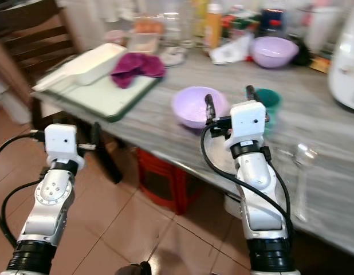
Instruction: Setting the table
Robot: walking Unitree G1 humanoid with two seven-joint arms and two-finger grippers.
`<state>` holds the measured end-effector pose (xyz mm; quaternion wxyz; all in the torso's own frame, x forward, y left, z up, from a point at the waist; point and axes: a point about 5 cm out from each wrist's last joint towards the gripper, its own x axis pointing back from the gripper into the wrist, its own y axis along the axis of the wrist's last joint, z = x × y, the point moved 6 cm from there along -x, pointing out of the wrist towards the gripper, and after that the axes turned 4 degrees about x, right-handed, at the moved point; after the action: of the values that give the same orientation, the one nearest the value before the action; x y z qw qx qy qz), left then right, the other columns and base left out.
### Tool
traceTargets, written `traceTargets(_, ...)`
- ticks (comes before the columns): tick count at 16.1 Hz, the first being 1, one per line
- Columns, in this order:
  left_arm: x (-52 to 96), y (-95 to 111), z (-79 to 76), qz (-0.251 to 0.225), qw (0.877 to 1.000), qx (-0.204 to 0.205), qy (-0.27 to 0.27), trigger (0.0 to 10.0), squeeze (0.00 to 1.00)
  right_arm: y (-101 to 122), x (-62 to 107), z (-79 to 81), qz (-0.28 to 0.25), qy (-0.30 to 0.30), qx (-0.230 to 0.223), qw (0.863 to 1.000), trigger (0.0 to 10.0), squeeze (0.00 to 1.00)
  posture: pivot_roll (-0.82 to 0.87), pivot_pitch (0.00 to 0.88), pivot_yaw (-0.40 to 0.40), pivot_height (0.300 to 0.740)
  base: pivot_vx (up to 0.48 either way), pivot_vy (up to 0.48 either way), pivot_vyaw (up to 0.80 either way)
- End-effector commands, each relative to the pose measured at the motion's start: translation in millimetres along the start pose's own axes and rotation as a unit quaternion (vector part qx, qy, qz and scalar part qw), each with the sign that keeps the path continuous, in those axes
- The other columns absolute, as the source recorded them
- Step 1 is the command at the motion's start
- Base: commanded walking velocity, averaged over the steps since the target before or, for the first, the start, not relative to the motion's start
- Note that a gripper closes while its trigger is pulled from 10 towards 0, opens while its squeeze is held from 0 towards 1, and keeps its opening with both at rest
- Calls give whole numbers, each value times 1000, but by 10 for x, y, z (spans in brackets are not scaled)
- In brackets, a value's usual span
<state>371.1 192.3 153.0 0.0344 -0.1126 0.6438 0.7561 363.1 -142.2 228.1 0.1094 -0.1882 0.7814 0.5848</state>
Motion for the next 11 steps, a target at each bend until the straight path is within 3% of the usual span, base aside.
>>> traceTargets(1, -10, 23, 106, -7, 1000, -12, 26, 10000, 0, 52, 6, 65, -6, 11, -5, 1000, 10000, 0, -111, 81, 78, 740, 0, 0, 800)
traceTargets(6, -1, -106, 230, 15, 998, -24, 58, 10000, 0, 56, -7, 283, -6, 48, -25, 999, 10000, 0, -109, 78, 75, 740, 0, 0, 800)
traceTargets(8, 29, -176, 347, 21, 995, -34, 91, 10000, 0, 58, -17, 434, -8, 72, -35, 997, 10000, 0, -108, 75, 75, 740, 0, 0, 800)
traceTargets(11, 47, -256, 455, 31, 992, -42, 113, 10000, 0, 57, -19, 509, -8, 83, -40, 996, 10000, 0, -105, 74, 75, 740, 0, 0, 800)
